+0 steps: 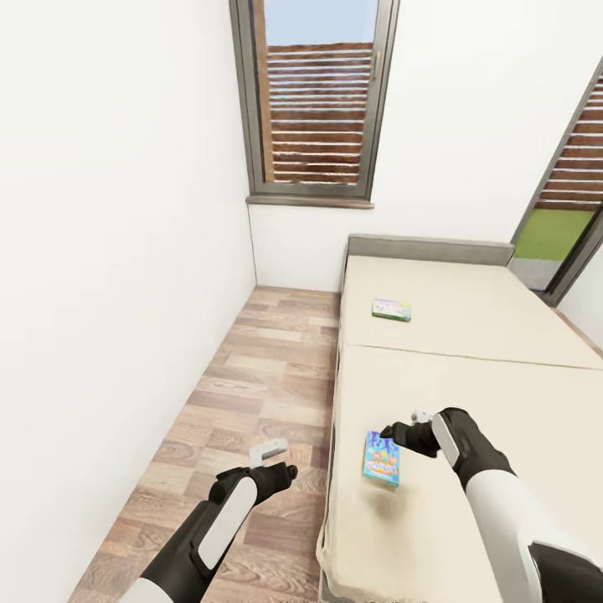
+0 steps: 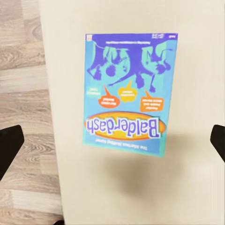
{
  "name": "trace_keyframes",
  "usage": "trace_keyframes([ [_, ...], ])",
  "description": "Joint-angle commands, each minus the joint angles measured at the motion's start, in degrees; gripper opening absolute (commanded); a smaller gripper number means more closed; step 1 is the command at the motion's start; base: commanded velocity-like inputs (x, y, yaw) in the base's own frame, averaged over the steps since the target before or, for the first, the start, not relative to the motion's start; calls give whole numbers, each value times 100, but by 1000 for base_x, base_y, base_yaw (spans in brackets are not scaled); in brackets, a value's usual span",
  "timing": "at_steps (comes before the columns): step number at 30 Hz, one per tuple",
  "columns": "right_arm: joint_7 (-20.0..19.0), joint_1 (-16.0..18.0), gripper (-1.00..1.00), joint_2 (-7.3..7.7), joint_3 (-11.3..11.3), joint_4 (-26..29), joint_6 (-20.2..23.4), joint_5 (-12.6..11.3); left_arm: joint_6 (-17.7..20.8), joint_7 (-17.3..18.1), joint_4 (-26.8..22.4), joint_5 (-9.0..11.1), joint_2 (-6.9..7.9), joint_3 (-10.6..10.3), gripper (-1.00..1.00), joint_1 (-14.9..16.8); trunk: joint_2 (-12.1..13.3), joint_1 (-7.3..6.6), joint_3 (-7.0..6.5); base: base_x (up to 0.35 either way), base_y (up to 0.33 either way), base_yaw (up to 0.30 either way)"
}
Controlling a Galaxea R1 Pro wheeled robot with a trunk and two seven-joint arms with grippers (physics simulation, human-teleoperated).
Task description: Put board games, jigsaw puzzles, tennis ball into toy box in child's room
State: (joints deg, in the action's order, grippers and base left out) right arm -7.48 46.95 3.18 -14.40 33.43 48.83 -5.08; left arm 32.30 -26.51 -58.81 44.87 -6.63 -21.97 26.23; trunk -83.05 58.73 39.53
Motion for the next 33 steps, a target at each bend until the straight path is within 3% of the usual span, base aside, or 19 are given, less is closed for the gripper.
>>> trace_keyframes([
  [1,2,37,100,-3,-13,-72,-22,-28,4,-59,-8,61,2,-9,100,4,-3,0,15,0,0,0],
  [23,1,181,100,32,-17,-362,-227,-30,4,-58,-8,65,4,-9,100,5,-3,0,220,0,0,0],
  [33,1,219,100,125,-28,-361,-238,-41,4,-56,-8,64,4,-9,100,5,-3,0,313,0,0,0],
])
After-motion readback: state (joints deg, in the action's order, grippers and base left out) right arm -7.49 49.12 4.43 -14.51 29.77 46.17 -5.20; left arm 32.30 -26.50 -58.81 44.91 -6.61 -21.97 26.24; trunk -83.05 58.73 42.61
